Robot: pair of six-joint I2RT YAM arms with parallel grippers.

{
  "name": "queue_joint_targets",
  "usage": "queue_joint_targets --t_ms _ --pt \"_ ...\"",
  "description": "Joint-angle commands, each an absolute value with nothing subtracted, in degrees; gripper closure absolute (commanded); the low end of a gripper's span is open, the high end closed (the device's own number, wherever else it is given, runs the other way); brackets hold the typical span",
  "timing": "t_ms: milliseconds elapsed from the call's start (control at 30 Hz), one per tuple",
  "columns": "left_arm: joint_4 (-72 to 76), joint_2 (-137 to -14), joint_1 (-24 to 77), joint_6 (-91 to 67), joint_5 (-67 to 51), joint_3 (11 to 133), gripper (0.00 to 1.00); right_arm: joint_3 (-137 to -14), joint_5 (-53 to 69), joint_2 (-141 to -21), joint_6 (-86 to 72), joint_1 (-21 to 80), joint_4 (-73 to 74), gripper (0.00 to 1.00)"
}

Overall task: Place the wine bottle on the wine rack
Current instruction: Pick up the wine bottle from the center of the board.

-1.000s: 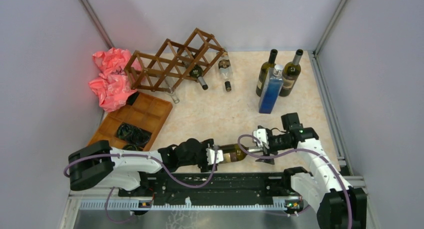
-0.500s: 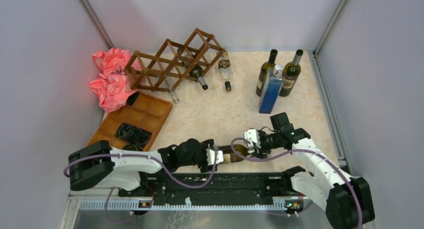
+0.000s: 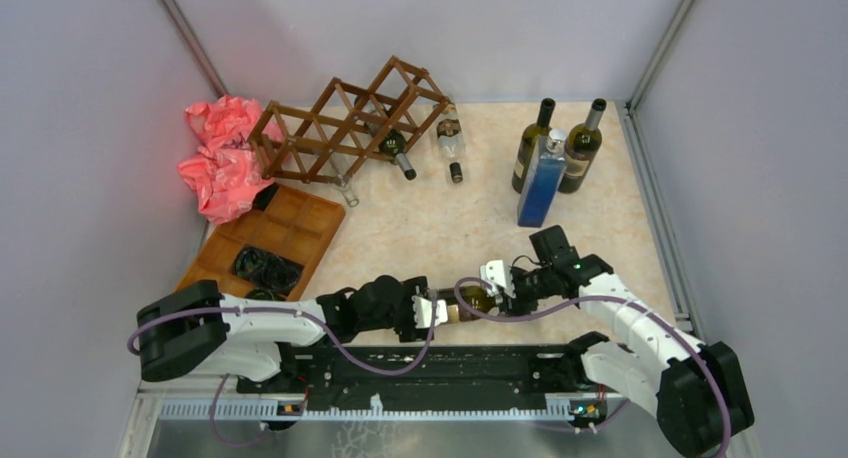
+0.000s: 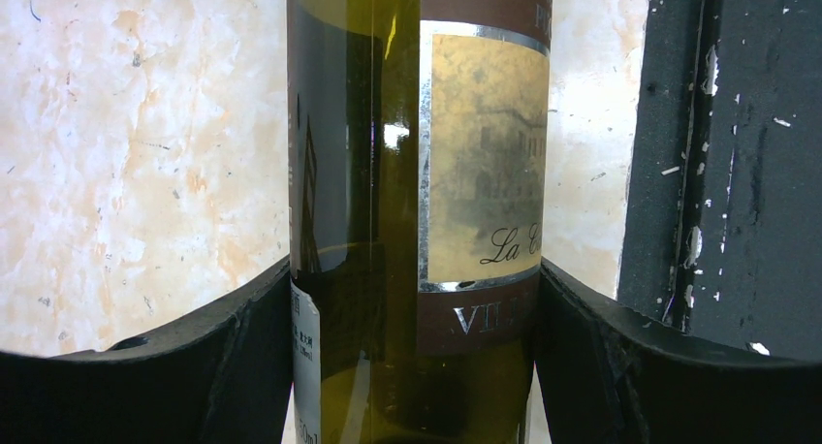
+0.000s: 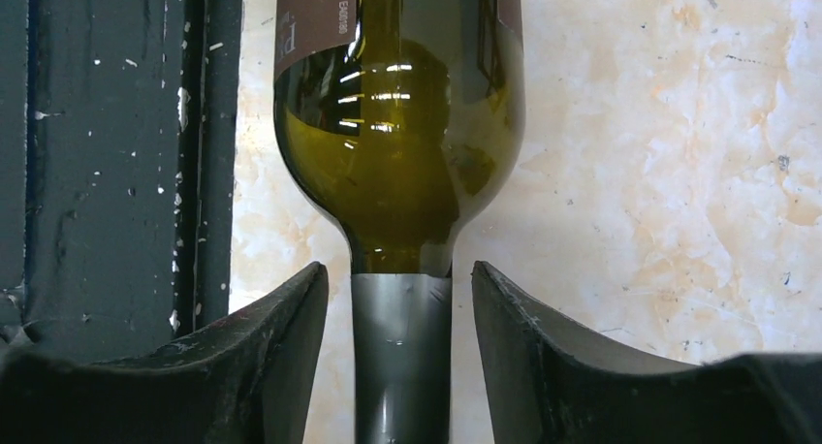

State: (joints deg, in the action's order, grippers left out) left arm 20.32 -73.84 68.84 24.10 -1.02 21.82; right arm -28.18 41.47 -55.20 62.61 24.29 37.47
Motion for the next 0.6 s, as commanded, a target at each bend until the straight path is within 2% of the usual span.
queue_joint_targets --t_ms 0,433,500,567 --pt "25.1 -75.0 68.6 23.0 -3.2 23.9 1.0 -31.6 47.1 -54.4 60.8 25.6 36.5 0.44" --pt "24.6 -75.6 68.6 23.0 -3.5 24.6 1.0 -31.4 46.3 -55.6 58.6 27.8 36.0 0.47" --pt "24.7 -75.5 68.6 23.1 -3.4 24.6 1.0 -31.1 46.4 -55.6 58.6 27.9 36.1 0.5" --pt "24.7 -75.5 68.6 23.1 -3.4 24.6 1.0 -31.1 46.4 -55.6 58.9 28.1 36.3 0.59"
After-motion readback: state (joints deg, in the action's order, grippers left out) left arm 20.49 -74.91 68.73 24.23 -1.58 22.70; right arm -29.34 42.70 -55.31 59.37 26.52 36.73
